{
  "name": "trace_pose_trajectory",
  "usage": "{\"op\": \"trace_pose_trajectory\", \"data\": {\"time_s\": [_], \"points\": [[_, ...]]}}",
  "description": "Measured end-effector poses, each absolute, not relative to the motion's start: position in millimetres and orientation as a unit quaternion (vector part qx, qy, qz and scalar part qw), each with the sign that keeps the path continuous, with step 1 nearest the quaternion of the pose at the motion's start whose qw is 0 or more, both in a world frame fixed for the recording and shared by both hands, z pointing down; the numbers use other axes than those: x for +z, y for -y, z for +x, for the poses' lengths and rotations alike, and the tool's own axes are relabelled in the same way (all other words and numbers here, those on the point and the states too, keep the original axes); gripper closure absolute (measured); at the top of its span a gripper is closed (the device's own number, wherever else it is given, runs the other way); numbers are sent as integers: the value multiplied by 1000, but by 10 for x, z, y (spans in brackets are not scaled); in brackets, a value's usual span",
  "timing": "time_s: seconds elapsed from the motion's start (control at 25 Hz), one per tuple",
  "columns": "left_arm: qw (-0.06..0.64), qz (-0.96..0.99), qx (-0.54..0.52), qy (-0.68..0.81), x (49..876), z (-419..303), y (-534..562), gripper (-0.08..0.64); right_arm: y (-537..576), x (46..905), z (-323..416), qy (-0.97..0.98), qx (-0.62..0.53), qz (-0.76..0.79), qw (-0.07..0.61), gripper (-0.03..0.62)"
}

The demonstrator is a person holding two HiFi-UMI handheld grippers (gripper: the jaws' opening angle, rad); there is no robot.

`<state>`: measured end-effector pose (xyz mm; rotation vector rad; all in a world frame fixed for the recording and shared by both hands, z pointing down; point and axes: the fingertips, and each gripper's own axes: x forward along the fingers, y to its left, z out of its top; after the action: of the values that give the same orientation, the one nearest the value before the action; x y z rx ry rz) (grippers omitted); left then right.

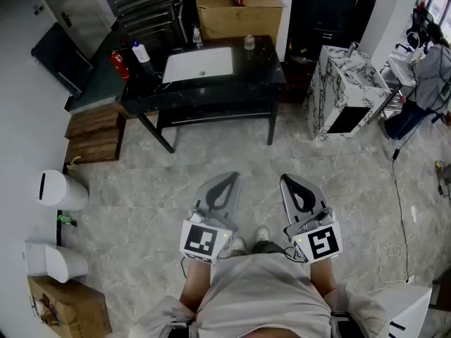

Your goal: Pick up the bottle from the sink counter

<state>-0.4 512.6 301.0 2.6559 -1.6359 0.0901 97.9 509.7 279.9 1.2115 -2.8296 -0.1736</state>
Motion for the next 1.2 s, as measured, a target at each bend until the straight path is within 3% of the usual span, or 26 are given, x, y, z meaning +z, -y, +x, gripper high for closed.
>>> {"op": "trace_pose_trajectory", "data": {"time_s": [0.6,1.2], "points": [[9,836,18,549,2920,447,-4732,558,-4641,2869,1408,925,-45,377,12,597],[9,837,34,546,2977,442,-4215,558,-4137,2925,1317,929,-42,366,18,597]]}}
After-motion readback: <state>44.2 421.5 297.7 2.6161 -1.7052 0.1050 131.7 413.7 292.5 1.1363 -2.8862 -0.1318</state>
